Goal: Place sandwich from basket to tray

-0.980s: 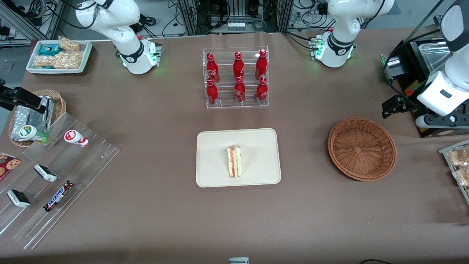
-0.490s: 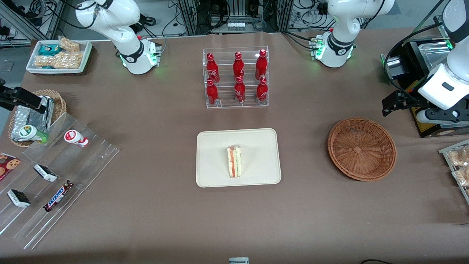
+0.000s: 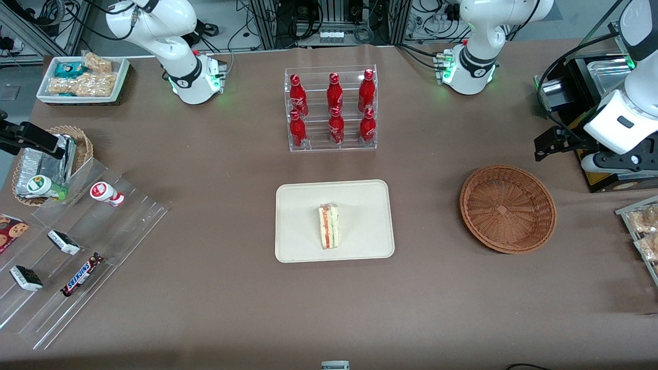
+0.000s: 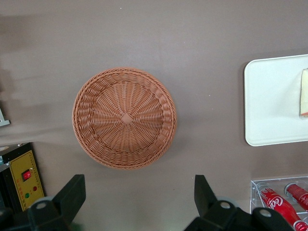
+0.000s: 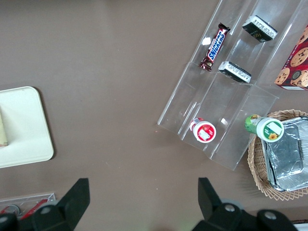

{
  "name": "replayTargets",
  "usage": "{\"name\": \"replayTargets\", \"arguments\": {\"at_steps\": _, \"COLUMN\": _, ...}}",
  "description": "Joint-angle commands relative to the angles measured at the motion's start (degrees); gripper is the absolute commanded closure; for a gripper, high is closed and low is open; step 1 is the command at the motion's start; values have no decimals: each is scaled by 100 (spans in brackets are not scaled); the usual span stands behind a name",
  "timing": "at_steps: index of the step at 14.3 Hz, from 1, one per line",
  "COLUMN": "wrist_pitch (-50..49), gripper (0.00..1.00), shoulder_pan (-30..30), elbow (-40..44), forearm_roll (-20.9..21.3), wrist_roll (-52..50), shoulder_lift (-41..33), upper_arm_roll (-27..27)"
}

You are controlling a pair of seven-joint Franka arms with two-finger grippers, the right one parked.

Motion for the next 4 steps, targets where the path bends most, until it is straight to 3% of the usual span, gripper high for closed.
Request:
{"name": "replayTargets", "arguments": {"at_steps": 1, "wrist_pitch": -93, "gripper": 0, "shoulder_pan": -42, "elbow": 43, "forearm_roll": -43, "wrist_roll": 74, "shoulder_lift": -4, "upper_arm_roll": 13}}
{"name": "replayTargets", "arguments": {"at_steps": 4, "wrist_pitch": -110, "gripper": 0, "shoulder_pan": -51, "elbow": 34, "forearm_roll": -43, "wrist_roll": 83, "shoulder_lift": -13, "upper_arm_roll": 13}}
